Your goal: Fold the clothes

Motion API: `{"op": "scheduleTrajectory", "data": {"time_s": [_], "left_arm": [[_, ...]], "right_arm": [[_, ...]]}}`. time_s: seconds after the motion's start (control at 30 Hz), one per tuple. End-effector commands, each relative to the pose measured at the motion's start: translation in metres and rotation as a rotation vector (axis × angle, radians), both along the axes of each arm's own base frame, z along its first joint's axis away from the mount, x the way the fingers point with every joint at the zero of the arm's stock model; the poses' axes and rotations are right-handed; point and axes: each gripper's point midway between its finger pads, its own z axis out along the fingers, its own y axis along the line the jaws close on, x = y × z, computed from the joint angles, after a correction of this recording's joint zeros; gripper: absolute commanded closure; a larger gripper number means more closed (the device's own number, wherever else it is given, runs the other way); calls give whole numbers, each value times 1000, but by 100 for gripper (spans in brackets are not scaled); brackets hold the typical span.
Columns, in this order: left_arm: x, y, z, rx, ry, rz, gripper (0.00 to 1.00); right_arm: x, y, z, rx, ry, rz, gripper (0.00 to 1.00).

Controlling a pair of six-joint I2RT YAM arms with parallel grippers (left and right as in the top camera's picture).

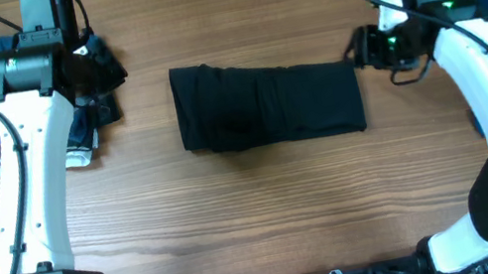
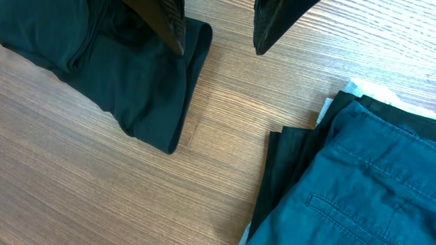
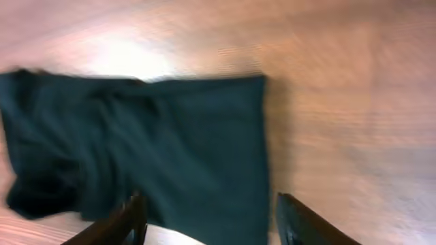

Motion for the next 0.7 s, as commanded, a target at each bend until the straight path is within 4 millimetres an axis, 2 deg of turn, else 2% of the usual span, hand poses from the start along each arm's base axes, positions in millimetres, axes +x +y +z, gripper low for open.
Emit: {"op": "scheduleTrajectory", "data": {"time_s": [0.0, 0.1, 0.17, 0.27, 0.3, 0.4, 0.5, 0.67], "left_arm": [[1, 3, -2, 3, 3, 21, 67], [1, 3, -2, 3, 6, 21, 67], [0, 3, -3, 3, 11, 21, 67], [-2, 4, -3, 4, 17, 21, 67], [-2, 4, -3, 4, 18, 21, 67], [-2, 4, -3, 4, 17, 21, 67], [-2, 4, -3, 4, 18, 21, 67], [-3, 4, -4, 4, 22, 21, 67]], "right_arm": [[-20, -10, -41, -39, 89, 27, 47], [-26, -9, -63, -35, 108, 27, 47], [-25, -9, -79, -34, 98, 20, 40], [-22, -7, -97, -13, 74, 6, 41], [-18, 0, -103, 23, 43, 21, 41], [-13, 7, -108, 62, 8, 34, 41], [-10, 5, -113, 55, 2, 33, 41], [-11, 11, -126, 88, 26, 42, 42]]}}
